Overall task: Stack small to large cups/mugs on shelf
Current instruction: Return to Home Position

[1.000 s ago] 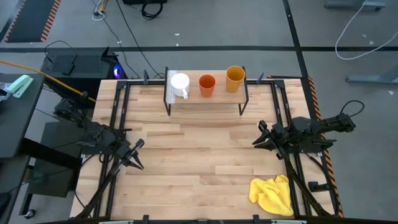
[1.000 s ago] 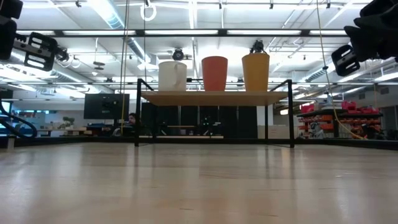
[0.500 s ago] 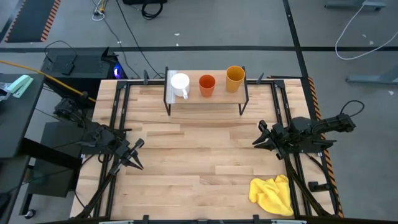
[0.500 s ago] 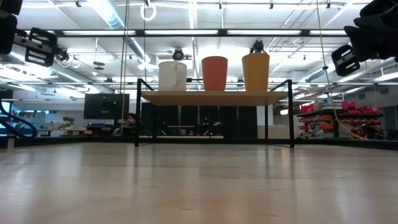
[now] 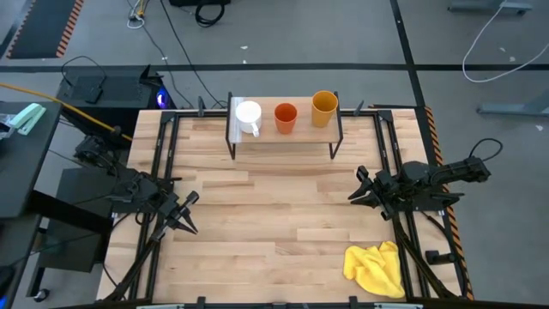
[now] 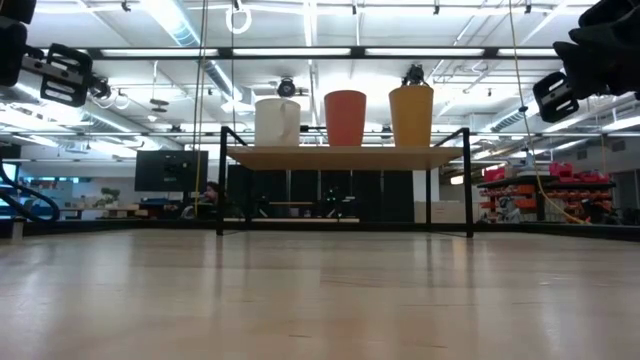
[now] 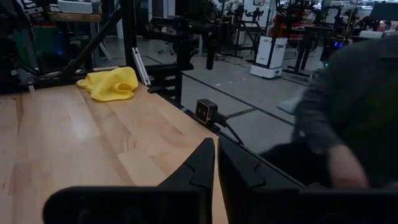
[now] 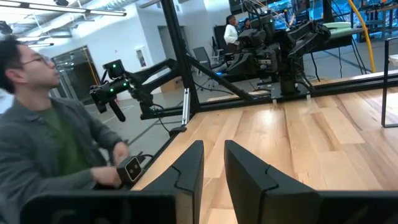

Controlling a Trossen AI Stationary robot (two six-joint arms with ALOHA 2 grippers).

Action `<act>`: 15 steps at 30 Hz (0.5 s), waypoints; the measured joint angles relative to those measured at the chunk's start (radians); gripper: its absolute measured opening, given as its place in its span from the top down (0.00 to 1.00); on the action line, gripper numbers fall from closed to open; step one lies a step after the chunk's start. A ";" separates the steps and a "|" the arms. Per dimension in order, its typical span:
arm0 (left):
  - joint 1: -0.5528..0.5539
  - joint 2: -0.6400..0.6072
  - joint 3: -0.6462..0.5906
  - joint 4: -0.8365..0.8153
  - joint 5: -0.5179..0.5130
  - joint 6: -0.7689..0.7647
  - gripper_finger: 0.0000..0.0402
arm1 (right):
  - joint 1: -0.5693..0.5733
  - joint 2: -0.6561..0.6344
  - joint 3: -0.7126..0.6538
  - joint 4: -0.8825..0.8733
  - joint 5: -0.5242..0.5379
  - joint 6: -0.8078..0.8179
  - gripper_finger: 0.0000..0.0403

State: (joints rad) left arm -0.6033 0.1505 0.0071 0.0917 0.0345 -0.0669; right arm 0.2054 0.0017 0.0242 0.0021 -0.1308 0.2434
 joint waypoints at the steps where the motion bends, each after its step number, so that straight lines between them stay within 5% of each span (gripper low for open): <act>1: 0.000 0.000 0.000 0.000 0.000 0.000 0.93 | 0.000 0.000 0.000 0.000 0.000 0.000 0.82; 15: 0.000 0.000 0.000 0.001 0.000 0.000 0.93 | 0.000 0.000 0.001 0.000 0.000 0.000 0.82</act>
State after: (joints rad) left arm -0.6033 0.1505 0.0071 0.0929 0.0345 -0.0666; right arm 0.2054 0.0017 0.0250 0.0021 -0.1310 0.2436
